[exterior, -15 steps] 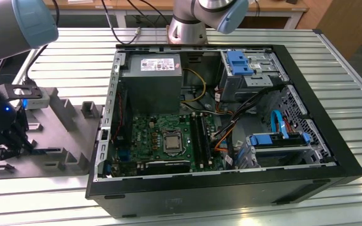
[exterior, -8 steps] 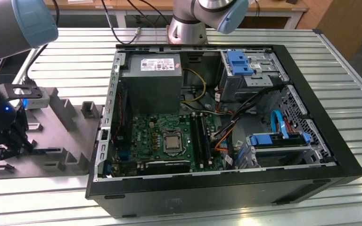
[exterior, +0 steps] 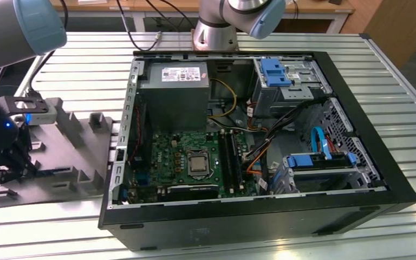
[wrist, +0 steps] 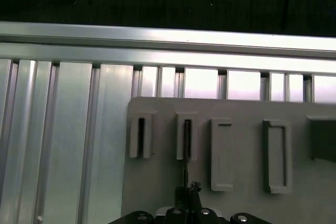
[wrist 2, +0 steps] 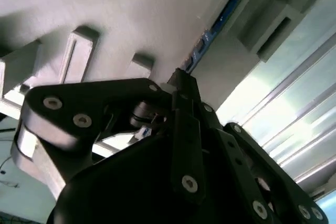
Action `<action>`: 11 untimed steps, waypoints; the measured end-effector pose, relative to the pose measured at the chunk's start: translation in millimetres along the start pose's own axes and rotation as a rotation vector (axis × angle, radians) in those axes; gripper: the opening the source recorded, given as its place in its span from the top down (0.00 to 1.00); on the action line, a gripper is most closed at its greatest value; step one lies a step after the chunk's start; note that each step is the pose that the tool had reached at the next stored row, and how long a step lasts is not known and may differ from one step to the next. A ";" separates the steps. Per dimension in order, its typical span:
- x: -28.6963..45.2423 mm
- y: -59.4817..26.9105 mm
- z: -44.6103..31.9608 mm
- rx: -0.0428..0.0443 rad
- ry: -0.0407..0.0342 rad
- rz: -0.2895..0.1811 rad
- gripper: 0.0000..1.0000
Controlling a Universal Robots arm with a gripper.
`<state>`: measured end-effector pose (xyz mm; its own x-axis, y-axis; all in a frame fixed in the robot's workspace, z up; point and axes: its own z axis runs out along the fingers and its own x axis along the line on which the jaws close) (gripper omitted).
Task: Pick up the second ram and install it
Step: 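Pick up the second ram and move it above second insertion slot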
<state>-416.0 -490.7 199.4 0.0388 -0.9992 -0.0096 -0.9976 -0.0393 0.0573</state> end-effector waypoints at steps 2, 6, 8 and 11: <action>0.0 0.0 -0.1 0.0000 0.0000 0.000 0.88; 0.0 0.0 -0.4 0.0000 0.0000 0.000 0.88; 0.0 0.0 -0.5 0.0000 0.0000 0.000 0.88; 0.0 0.0 -0.6 0.0000 0.0000 0.000 0.88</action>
<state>-416.0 -490.7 200.0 0.0388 -0.9992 -0.0096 -0.9976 -0.0393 0.0573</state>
